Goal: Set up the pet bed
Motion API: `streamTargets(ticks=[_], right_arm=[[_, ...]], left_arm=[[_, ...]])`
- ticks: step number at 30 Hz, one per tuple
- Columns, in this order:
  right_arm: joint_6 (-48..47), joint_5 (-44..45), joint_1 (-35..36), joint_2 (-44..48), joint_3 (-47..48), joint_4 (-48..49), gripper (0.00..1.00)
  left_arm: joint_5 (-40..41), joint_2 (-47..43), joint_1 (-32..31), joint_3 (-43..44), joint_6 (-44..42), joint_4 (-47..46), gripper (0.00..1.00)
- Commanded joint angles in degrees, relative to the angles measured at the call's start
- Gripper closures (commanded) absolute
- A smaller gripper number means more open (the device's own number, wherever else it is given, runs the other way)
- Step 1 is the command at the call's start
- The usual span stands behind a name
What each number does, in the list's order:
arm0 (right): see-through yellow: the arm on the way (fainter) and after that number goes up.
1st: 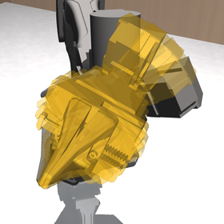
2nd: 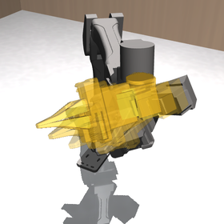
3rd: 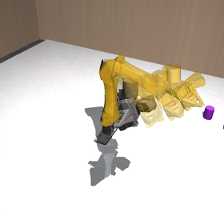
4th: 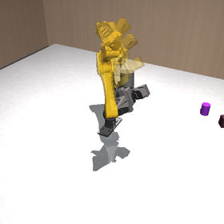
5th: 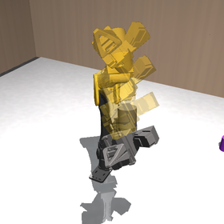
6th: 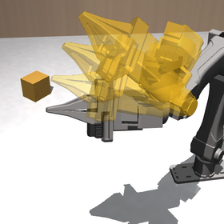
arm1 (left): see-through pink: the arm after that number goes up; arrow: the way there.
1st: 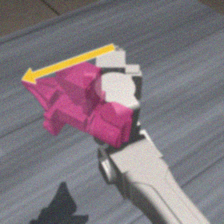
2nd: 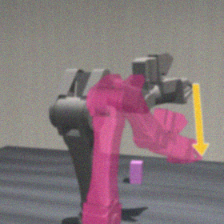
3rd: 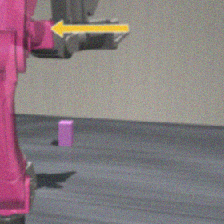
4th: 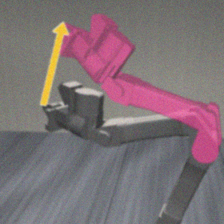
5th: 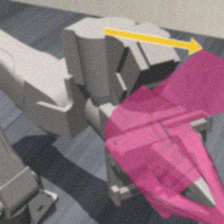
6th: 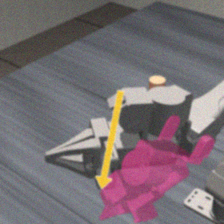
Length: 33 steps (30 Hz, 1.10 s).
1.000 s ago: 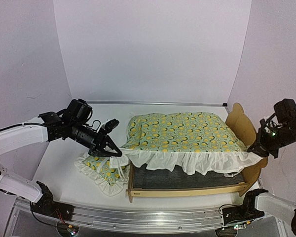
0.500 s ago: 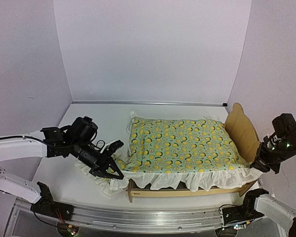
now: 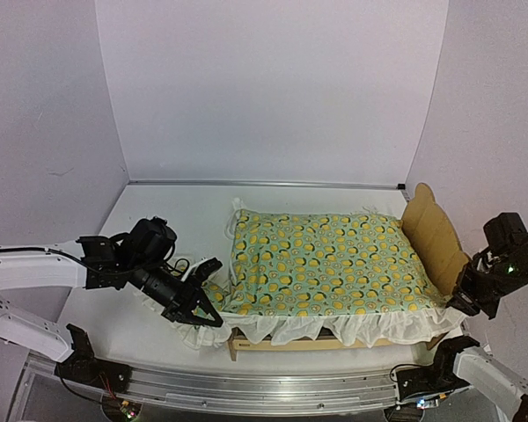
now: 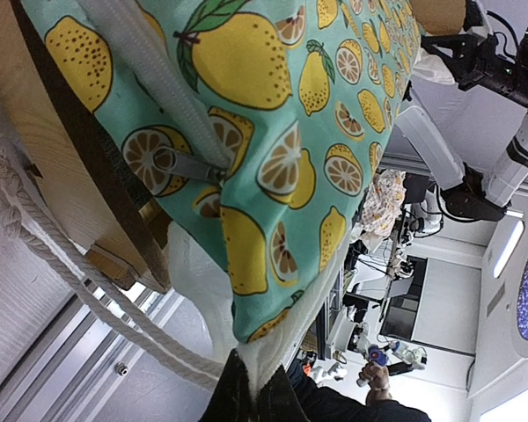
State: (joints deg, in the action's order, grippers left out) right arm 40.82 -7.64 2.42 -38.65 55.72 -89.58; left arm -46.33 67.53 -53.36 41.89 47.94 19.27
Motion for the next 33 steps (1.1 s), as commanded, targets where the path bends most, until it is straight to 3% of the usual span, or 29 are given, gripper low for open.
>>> streamTargets(ticks=[1, 5, 13, 21, 23, 26, 29, 33], right_arm=[[1.27, 13.49, -0.56, 0.54, -0.18, -5.38, 1.0], [1.45, 11.96, -0.57, 0.87, 0.05, -5.45, 1.0], [-6.48, -0.56, -0.56, -0.63, 7.29, -5.43, 0.99], [-3.72, 5.36, -0.57, 1.56, 0.21, -5.54, 0.87], [-2.73, 7.36, -0.54, 2.02, -0.74, -5.58, 0.73], [-2.8, 11.17, -0.57, 2.36, 2.98, -5.72, 0.43], [-7.8, 15.29, -0.53, 0.42, 11.71, -4.36, 0.33], [-15.87, 10.08, -0.57, -3.33, 18.42, 6.0, 0.22]], left_arm=[[0.52, -2.4, 0.45, -2.41, 1.82, 4.99, 1.0], [0.26, -3.0, 0.33, -3.4, 2.5, 5.01, 1.0], [-0.38, -3.1, 0.26, -1.35, 1.62, 4.97, 1.0], [-0.88, -0.68, 0.23, -1.47, 0.23, 5.0, 0.99], [-0.84, -0.95, 0.19, -1.68, 0.13, 5.07, 0.86], [0.85, -2.91, 0.19, -1.84, 0.28, 6.85, 0.5], [2.31, -5.16, 0.27, -0.07, -1.09, 9.56, 0.19], [7.63, -5.95, 0.42, 3.57, -4.04, 13.44, 0.11]])
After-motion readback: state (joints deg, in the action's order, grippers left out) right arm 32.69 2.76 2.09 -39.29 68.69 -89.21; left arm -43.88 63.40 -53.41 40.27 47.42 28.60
